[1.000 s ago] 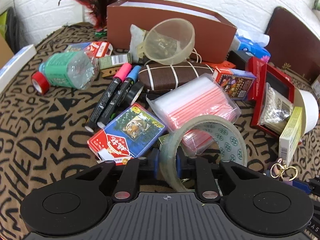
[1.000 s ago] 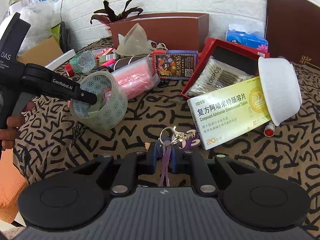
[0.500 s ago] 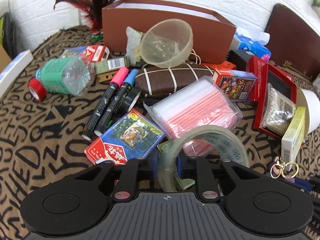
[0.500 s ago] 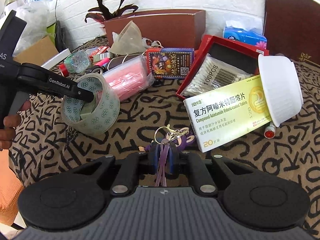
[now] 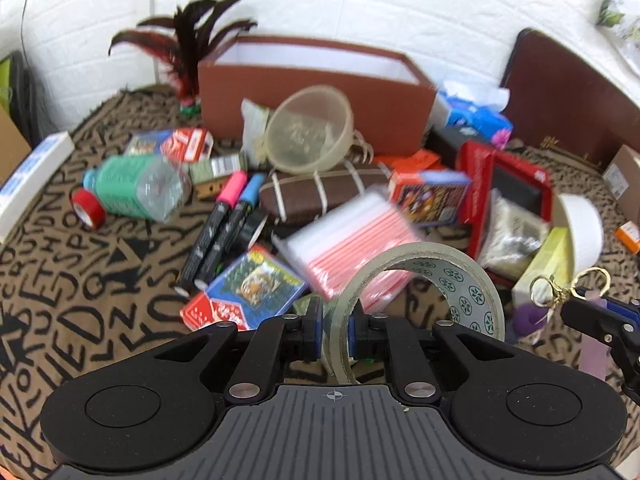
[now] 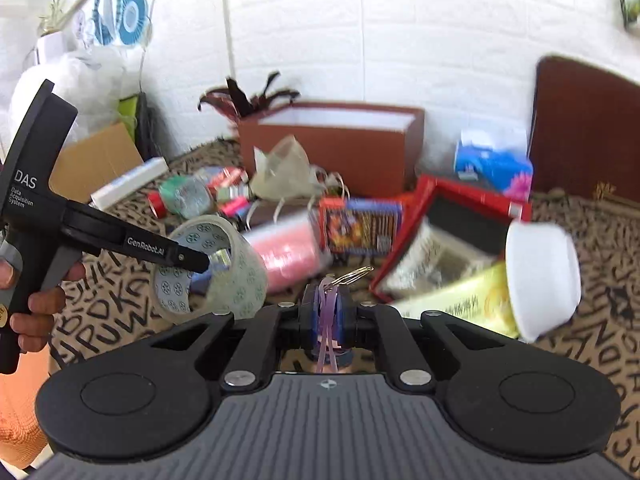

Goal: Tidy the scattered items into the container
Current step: 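Carry the tape roll in the left gripper and keychain in the right gripper over the brown box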

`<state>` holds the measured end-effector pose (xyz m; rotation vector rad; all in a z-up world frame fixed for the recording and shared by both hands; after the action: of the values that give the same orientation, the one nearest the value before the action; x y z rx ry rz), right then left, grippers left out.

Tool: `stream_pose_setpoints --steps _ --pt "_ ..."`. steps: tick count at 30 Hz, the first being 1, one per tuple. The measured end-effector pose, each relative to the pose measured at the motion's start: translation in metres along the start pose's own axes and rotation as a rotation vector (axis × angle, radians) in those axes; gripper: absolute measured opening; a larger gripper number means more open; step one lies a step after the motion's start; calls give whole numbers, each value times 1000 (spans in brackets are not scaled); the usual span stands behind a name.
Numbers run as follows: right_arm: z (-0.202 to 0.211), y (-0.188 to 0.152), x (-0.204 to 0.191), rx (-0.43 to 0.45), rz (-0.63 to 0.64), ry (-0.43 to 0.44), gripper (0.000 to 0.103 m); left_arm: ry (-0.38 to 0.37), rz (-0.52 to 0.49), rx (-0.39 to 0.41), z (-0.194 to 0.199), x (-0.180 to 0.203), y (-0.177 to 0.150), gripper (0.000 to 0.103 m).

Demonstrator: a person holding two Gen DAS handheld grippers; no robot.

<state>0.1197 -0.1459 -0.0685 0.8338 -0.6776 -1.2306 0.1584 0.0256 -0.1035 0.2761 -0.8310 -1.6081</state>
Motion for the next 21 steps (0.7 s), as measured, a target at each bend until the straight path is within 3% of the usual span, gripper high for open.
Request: stream_pose_setpoints --steps 11,21 --pt "27 90 2 176 23 36 9 -60 -10 78 44 26 63 8" --pt "2 157 -5 241 59 56 9 -59 -20 147 54 21 139 10"
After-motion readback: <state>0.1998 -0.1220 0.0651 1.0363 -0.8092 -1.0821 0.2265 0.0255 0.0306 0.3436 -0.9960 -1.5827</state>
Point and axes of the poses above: each gripper's, at about its wrist camera, not at the fingertips, and z roughly against the way its jaws point, x to its right, y to its top, the point moved 9 cm from there along -z, roughly the way its jaws point, and after that the axes turned 11 degrees about -y, right-handed, at the moved point
